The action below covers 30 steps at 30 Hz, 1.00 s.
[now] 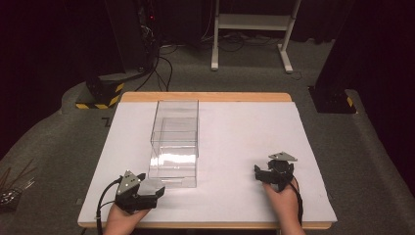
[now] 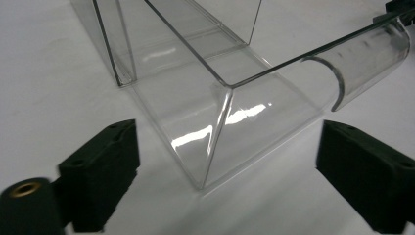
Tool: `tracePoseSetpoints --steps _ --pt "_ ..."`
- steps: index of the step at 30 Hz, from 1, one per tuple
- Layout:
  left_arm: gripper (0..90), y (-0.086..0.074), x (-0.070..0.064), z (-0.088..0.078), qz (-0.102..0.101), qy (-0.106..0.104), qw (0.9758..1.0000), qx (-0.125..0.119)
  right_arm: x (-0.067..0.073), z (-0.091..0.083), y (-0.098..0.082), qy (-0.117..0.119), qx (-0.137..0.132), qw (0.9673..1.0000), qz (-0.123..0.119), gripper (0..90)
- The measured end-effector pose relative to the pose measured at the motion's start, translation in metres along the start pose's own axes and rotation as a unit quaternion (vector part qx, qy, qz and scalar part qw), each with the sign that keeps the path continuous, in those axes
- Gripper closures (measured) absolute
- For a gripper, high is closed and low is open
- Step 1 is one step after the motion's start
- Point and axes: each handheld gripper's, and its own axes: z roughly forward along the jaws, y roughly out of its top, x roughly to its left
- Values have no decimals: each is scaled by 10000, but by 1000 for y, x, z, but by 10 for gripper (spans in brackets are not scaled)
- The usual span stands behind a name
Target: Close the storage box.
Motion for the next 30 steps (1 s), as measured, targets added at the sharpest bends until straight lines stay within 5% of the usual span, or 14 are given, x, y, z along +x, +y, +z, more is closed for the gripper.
tracePoseSetpoints --steps 13,16,30 --pt "223 2 -5 11 26 239 9995 -213 0 0 0 -5 1 10000 1 125" --pt "251 4 -1 9 -112 273 9990 -321 0 0 0 -5 1 10000 0 125" --pt "286 11 1 19 -162 294 9990 -291 0 0 0 -13 -8 10000 1 126"
